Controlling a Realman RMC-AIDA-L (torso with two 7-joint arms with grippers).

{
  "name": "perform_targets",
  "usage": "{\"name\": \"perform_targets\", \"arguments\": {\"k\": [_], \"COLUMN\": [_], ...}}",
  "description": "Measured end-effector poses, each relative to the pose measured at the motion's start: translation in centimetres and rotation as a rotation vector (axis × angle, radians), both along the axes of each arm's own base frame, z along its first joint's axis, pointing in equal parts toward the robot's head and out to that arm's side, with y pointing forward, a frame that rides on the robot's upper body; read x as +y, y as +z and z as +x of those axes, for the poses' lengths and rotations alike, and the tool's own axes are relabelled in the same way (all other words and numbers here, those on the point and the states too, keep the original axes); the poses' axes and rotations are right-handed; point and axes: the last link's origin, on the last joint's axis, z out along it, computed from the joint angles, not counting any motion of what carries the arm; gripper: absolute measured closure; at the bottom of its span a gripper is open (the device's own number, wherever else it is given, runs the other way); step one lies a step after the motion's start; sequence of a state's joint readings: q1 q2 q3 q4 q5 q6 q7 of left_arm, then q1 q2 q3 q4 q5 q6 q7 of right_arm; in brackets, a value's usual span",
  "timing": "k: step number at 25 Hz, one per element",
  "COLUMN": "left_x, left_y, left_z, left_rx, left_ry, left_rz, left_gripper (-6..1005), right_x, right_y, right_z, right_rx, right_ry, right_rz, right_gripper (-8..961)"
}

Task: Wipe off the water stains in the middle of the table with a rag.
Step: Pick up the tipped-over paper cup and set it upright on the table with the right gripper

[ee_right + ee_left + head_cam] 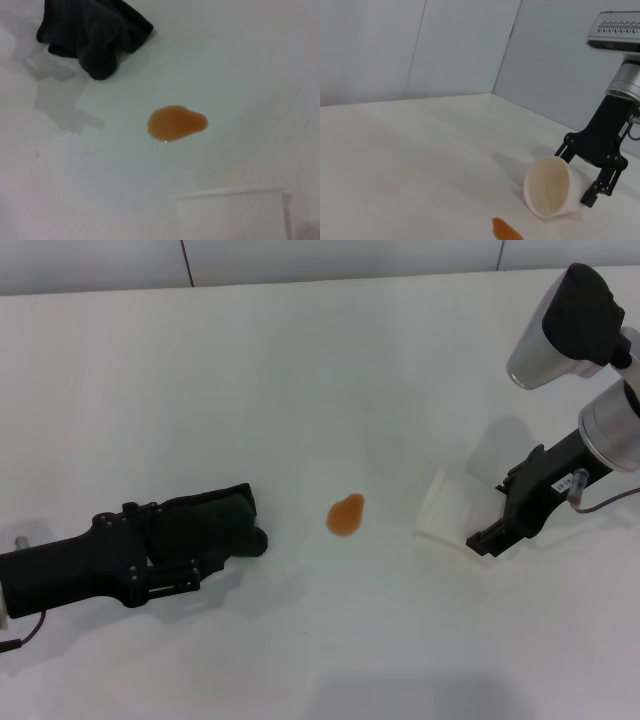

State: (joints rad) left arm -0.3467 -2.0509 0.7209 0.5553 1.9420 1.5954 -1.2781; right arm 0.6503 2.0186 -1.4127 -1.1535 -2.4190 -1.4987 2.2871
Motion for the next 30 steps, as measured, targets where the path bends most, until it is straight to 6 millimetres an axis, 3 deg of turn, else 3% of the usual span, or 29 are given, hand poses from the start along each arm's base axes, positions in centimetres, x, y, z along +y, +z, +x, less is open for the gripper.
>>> {"name": "perform_targets", "arguments": {"k": [30], "left_x": [-0.07], "left_y": [0.01], "left_z": [-0.09], "left_rx": [0.001], "left_ry": [0.004], "left_rz": [0.002], "left_gripper": [221], "right_x": [-0.35], "right_y": [-0.03], "right_z": [-0.09], "right_rx": [0.009], "right_ry": [-0.003], "right_rz": [-0.014], "right_gripper": [243]}}
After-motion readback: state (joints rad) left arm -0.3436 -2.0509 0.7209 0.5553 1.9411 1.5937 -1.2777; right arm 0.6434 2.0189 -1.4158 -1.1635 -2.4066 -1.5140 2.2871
